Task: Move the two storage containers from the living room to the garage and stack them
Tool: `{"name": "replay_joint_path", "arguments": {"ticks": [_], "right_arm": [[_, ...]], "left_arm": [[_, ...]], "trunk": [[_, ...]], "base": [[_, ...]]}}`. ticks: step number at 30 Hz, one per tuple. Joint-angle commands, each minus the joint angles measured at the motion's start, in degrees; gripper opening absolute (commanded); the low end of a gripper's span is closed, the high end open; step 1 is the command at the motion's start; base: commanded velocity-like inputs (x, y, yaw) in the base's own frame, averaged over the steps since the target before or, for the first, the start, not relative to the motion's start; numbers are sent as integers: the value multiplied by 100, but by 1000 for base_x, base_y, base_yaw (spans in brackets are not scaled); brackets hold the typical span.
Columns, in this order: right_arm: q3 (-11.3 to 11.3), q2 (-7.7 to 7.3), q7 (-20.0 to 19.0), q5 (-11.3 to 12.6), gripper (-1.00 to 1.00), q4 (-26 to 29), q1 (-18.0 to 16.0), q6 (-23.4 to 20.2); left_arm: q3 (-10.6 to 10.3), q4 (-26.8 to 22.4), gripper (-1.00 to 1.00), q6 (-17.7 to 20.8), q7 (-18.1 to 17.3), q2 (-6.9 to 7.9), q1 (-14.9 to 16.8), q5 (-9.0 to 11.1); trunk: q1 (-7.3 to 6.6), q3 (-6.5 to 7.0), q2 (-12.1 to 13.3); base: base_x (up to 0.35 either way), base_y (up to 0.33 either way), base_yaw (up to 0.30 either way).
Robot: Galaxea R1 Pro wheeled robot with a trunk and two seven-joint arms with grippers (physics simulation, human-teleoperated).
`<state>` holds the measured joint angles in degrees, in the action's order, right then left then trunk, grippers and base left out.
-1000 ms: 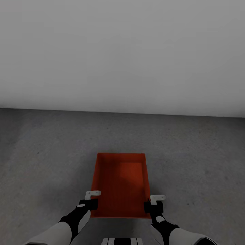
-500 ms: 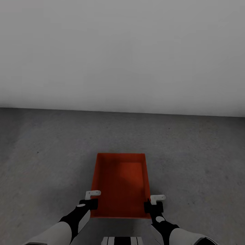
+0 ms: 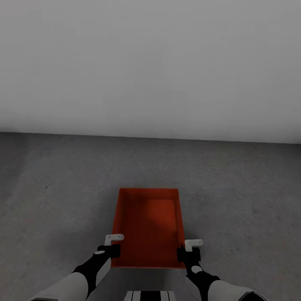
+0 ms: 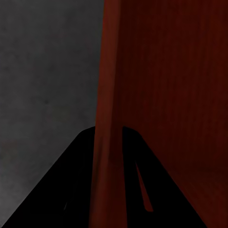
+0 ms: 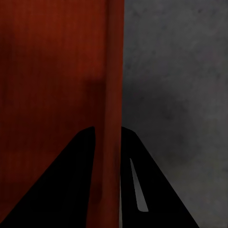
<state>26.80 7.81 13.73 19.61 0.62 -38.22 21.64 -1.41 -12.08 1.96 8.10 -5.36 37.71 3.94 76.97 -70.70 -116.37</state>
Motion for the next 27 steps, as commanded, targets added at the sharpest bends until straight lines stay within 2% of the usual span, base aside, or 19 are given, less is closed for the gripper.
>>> {"name": "replay_joint_path", "arguments": {"ticks": [1,27], "right_arm": [[-157,2,24,78,-100,-9,-2,16],[-160,2,24,78,-100,-9,-2,16]], "left_arm": [[115,-24,-100,23,41,-1,4,1],[115,-28,-100,23,37,-1,2,1]], "trunk": [[21,-21,-41],[592,-488,-1084]], "base": [[0,0,0],[0,0,0]]}}
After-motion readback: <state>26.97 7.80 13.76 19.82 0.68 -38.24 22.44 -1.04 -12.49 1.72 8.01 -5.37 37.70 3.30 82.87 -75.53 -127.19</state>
